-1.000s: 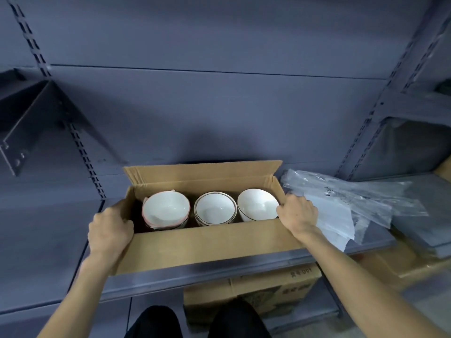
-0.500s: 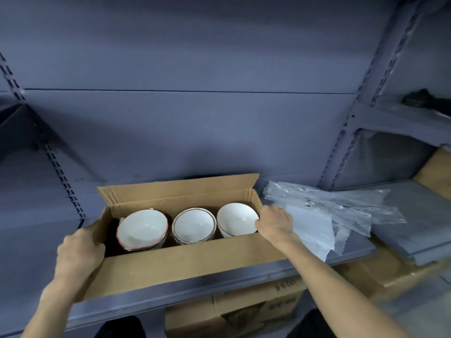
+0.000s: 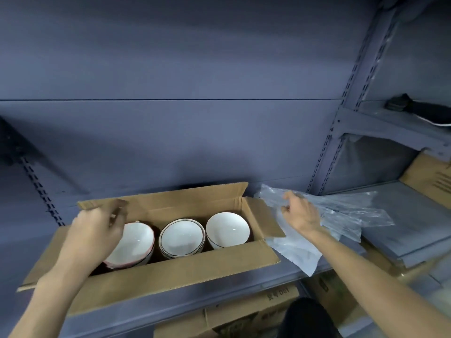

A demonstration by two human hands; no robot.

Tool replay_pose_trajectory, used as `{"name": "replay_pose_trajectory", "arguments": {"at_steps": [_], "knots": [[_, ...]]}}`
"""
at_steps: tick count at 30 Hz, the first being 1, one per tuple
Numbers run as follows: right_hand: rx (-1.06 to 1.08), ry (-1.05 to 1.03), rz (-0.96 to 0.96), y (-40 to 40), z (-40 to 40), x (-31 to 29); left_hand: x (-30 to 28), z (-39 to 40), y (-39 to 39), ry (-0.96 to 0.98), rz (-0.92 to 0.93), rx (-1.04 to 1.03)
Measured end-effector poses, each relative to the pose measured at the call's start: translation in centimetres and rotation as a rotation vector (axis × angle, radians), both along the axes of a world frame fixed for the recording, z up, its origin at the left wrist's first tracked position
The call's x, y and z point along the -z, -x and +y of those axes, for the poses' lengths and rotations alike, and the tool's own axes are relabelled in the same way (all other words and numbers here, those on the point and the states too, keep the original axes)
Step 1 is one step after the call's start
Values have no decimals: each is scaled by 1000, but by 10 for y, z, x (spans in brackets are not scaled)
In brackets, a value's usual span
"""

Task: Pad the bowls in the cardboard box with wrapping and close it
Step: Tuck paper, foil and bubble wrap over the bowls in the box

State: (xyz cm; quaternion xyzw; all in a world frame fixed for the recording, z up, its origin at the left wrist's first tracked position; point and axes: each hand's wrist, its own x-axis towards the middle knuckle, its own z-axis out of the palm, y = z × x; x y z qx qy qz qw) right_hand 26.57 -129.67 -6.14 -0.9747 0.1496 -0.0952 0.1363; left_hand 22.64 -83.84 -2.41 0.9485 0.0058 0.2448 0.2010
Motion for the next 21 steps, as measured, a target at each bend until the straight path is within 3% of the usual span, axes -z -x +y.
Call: {"name": "replay_pose_trajectory", "arguments": {"at_steps": [6,11,13,16,21], "knots": [[108,269,112,-10,-45,16,-15,-92,-24,-20,13,418],[91,193,201,-19,-56,32,-12,-132,-35,-36,44,537],[127,177,70,-20,-54,34,-9,-138,-36,-66,83,545],[164,96,-278,-22,-38,23,-6,-140,-38,-95,92,558],[-16,33,-714,-25,27,-12,-13,-138,-37,-117,-67,573]]}}
